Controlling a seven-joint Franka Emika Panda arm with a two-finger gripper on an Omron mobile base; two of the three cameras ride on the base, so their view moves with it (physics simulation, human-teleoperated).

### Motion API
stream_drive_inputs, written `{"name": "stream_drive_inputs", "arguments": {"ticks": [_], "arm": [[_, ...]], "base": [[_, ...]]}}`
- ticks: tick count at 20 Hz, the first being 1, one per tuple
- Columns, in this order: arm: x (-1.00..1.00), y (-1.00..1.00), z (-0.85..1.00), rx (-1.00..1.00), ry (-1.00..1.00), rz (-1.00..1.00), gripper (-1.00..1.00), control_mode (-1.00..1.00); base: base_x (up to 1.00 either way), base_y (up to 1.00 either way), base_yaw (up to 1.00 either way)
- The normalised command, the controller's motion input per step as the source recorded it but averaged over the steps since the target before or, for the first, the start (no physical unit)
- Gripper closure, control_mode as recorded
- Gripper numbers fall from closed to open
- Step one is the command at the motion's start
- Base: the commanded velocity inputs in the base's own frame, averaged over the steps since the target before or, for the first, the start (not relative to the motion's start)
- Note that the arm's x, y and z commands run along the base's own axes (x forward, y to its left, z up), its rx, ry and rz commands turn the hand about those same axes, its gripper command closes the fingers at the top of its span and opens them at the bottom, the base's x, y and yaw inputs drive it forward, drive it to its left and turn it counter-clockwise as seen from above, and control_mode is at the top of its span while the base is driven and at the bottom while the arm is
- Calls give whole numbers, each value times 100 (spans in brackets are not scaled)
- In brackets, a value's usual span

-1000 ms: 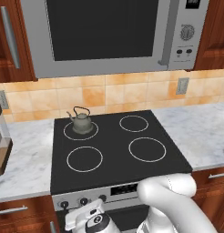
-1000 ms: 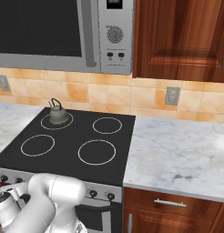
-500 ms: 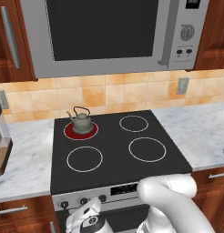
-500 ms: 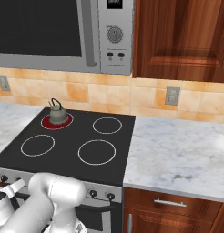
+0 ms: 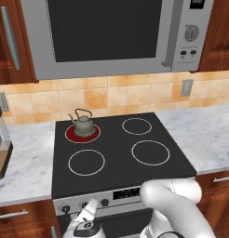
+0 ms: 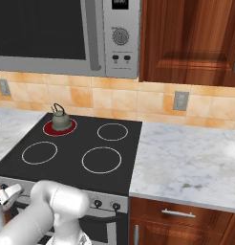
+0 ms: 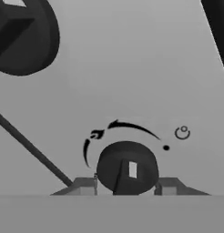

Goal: Turn on the rear left burner of the stove.

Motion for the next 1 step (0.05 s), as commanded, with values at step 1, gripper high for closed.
{"name": "stream_drive_inputs", "arguments": {"ticks": [1], "arm": [[0,0,0,-9,0,0,100,-100]], "base": [[0,0,0]]}}
